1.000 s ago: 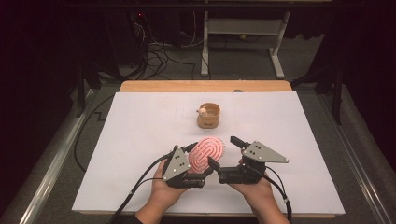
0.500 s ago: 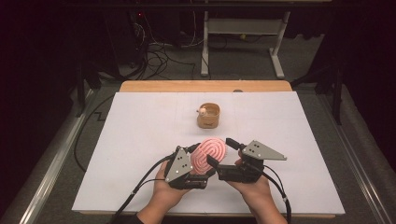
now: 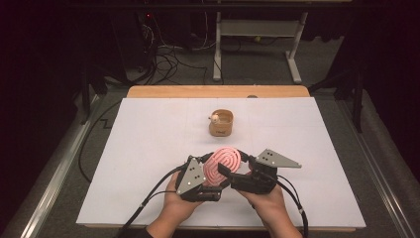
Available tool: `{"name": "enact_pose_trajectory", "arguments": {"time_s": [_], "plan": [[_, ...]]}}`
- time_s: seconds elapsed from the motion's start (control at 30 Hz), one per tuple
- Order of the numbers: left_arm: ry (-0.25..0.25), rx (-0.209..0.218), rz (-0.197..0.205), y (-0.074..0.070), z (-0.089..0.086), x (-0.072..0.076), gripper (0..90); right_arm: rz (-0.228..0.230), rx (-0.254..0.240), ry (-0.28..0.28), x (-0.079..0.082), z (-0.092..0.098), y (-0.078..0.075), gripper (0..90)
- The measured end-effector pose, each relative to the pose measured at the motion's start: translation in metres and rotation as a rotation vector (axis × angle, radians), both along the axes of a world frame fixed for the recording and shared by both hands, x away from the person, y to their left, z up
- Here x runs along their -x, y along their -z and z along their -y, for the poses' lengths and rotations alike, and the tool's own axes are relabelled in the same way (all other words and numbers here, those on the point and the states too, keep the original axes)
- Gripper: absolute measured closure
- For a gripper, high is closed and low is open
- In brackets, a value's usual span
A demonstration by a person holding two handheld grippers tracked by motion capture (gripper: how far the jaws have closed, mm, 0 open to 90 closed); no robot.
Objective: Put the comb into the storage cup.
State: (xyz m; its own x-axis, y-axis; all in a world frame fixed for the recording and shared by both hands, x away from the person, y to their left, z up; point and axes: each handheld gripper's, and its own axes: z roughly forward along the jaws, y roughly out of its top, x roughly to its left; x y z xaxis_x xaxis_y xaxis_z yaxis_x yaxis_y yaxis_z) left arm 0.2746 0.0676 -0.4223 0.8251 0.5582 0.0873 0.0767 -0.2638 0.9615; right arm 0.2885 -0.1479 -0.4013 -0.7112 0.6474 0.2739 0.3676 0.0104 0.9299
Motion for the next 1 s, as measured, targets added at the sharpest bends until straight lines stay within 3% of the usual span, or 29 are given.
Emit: {"name": "enact_pose_trajectory", "arguments": {"time_s": [0.57,1.0], "plan": [[-0.003,-0.003,0.002,0.0004,0.0010,0.0006,18.2,-0.034,-0.018,-0.010,0.0009,-0.0002,-0.0007,39.7],[-0.011,-0.011,0.013,0.0008,0.0020,0.0018,18.1,-0.059,-0.038,-0.006,0.0008,0.0013,-0.0015,45.1]]}}
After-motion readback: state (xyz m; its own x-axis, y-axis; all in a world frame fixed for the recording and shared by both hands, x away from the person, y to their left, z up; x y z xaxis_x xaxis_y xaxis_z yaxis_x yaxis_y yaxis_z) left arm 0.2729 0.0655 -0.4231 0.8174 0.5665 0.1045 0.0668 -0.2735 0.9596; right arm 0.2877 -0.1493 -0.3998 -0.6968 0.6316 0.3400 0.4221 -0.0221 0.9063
